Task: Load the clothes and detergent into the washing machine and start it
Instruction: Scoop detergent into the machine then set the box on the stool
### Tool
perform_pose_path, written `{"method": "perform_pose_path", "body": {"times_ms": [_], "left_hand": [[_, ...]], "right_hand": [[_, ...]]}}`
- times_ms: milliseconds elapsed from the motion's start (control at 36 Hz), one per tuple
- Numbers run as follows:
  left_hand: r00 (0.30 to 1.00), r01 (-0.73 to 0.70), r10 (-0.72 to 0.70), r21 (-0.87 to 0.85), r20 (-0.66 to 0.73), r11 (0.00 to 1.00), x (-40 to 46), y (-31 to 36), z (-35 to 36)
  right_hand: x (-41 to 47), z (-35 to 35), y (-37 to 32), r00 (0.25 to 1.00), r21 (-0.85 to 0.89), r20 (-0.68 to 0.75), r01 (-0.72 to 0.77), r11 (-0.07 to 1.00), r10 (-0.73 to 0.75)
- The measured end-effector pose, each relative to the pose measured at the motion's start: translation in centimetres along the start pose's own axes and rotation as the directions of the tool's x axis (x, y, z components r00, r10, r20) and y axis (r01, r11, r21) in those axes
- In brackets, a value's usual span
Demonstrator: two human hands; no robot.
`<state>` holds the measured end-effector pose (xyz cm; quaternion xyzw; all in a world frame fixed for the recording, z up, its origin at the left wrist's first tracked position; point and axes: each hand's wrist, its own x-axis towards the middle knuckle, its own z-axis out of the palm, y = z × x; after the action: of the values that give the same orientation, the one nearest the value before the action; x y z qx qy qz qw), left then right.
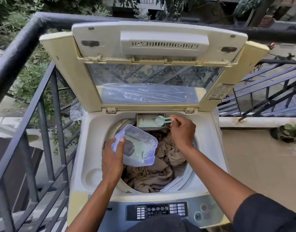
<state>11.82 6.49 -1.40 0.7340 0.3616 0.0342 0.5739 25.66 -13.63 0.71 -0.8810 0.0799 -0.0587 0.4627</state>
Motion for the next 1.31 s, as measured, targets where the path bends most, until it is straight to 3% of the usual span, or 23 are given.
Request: {"method": "perform_pose_path", "body": {"times_ms": [167, 306, 500, 611, 778, 861, 917, 1000, 1111, 1306], "left_hand": [[1.000, 0.013, -0.013, 0.022, -0.012, 1.000, 0.4, -0.6, -0.1], [1.000, 0.004, -0.004, 0.032, -0.006, 0.999, 0.3, -0.3, -0.1], [1.000, 0.017, -0.016, 0.029, -0.013, 0.999, 0.2, -0.2, 0.0], [1.000, 0.020, -0.020, 0.025, -0.011, 0.999, 0.1, -0.1, 0.0], [0.999, 0.037, -0.037, -0.006, -0.003, 0.999, -0.3, 0.3, -0.2], [0.999, 0.039, -0.039, -0.025, 0.008, 0.999, -0.6, 0.4, -0.4], [0.999, 0.040, -0.040, -0.034, 0.022, 0.999, -0.9, 0.7, -0.6], [0.998, 0.060, -0.059, -0.021, 0.035, 0.998, -1.4, 0.5, -0.8], [0.991, 0.055, -0.041, -0.107, 0.125, 0.993, -2.4, 1.4, -1.1], [0.964, 0.091, -0.037, -0.200, 0.262, 0.976, -4.5, 1.5, -1.3]], "right_hand": [[0.2, 0.0, 0.4, 0.967, -0.119, 0.050, 0.256, 0.959, -0.251], [0.3, -0.5, 0.6, 0.841, -0.272, 0.166, 0.542, 0.795, -0.515], [0.5, -0.7, 1.1, 0.732, -0.425, 0.373, 0.681, 0.596, -0.570], [-0.2, -1.2, 0.2, 0.701, -0.459, 0.417, 0.712, 0.532, -0.578], [-1.0, -1.9, -0.6, 0.801, -0.406, 0.245, 0.596, 0.693, -0.546], [-2.1, -2.8, -2.4, 0.900, -0.234, 0.047, 0.433, 0.871, -0.434], [-3.5, -3.5, -3.3, 0.946, -0.083, 0.002, 0.322, 0.943, -0.323], [-5.7, -3.9, -3.5, 0.976, 0.042, 0.113, 0.182, 0.982, -0.186], [-8.5, -3.2, -2.8, 0.948, -0.007, 0.290, 0.139, 0.990, -0.131], [-11.4, -3.2, -3.2, 0.851, -0.093, 0.438, 0.364, 0.927, -0.290]]}}
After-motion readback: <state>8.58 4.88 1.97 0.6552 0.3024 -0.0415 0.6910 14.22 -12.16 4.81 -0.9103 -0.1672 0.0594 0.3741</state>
